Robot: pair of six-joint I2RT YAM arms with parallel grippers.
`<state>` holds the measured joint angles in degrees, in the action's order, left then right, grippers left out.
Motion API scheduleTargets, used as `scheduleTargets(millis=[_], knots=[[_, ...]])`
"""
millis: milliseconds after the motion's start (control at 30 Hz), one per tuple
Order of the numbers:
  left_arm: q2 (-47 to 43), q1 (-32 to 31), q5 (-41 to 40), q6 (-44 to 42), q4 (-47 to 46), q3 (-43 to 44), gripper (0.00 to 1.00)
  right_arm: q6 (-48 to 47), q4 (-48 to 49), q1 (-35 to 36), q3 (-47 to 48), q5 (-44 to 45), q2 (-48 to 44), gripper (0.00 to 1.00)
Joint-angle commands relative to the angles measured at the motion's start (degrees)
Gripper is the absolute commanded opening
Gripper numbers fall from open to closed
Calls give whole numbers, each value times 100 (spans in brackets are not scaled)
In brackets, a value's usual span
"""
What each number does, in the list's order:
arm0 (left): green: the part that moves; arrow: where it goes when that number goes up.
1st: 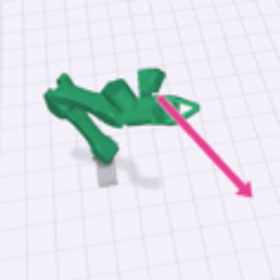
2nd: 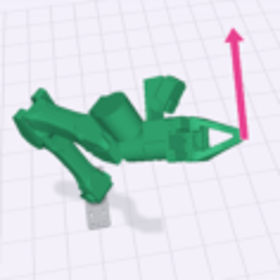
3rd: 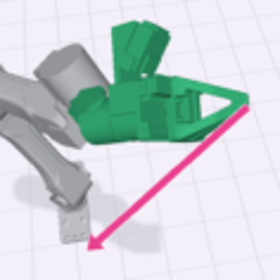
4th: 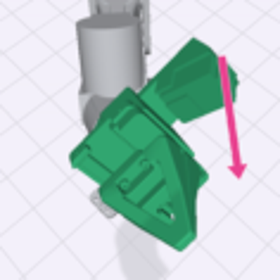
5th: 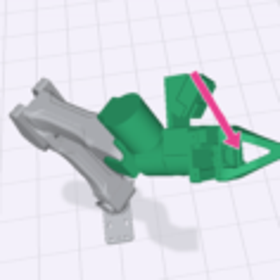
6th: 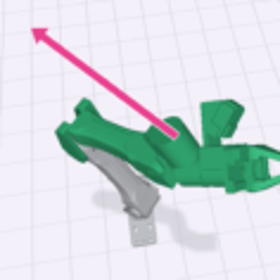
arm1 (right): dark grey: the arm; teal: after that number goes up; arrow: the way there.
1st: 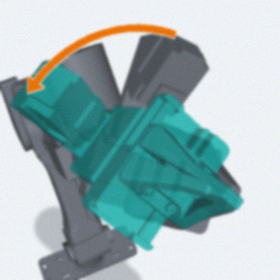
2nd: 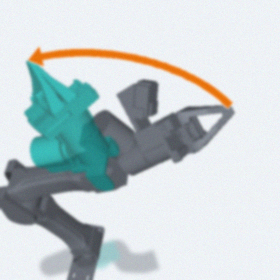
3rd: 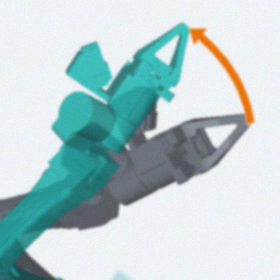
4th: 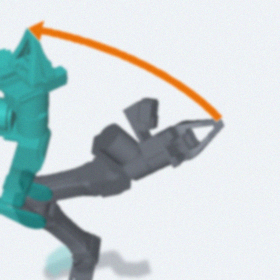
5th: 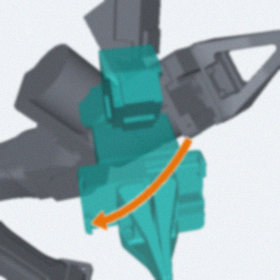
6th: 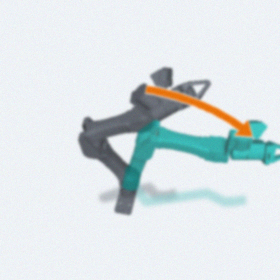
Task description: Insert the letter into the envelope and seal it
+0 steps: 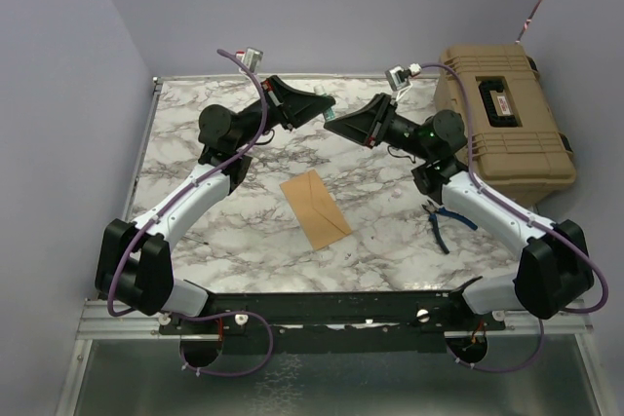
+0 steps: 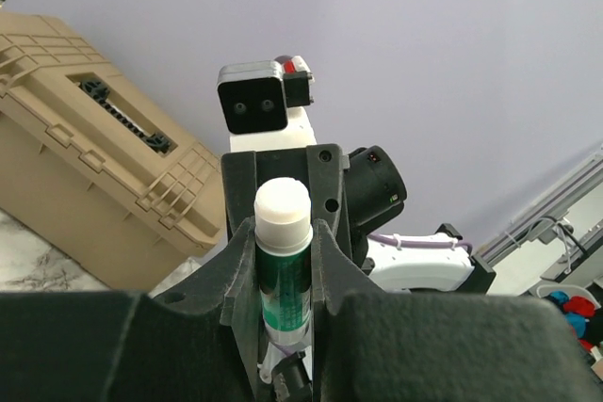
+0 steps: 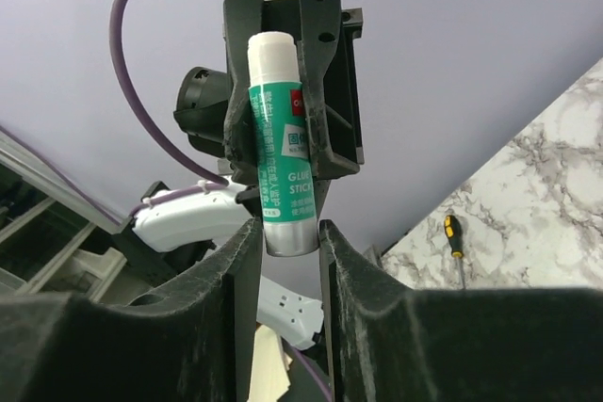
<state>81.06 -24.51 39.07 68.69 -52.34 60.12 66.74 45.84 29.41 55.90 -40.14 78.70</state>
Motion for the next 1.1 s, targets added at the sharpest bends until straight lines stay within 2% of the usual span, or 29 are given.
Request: scheduleTargets(millis=[0,167,267,333,433,533,633,833,900,967,1033,1067], knots=[[-30,-19,-129,38,-234,-40,0,-245,-101,12,268,11,67,26],[-39,-31,-172,-5,-239,-179,0,-1200,-1006,12,557,152,57,3],[-65,-27,-321,-77,-151,-322,0,-2550,-2292,38,972,532,49,1],[-91,-32,-499,-265,171,-367,0,-3644,-3225,63,1216,1089,64,1],[-116,-55,-869,-736,910,-283,0,-5196,-3892,161,1451,2099,129,1],[-88,-96,-1271,-1210,1641,-66,0,-6822,-3881,385,1469,3239,182,1],[-34,-138,-1753,-1501,2309,204,0,-8031,-3725,713,1612,4480,361,1],[149,-181,-2920,-1574,4177,1175,0,-10195,-2247,1419,1623,7023,986,1],[219,-177,-3271,-1436,4899,1540,0,-10651,-1810,1557,1663,7554,1234,1],[263,-177,-3482,-1296,5442,1759,0,-10646,-1845,1610,1797,7734,1381,1],[258,-181,-3418,-1373,5450,1807,0,-9925,-2477,1616,1949,7348,1211,2],[247,-185,-3365,-1464,5397,1790,0,-9391,-2965,1585,2038,6943,1036,8]])
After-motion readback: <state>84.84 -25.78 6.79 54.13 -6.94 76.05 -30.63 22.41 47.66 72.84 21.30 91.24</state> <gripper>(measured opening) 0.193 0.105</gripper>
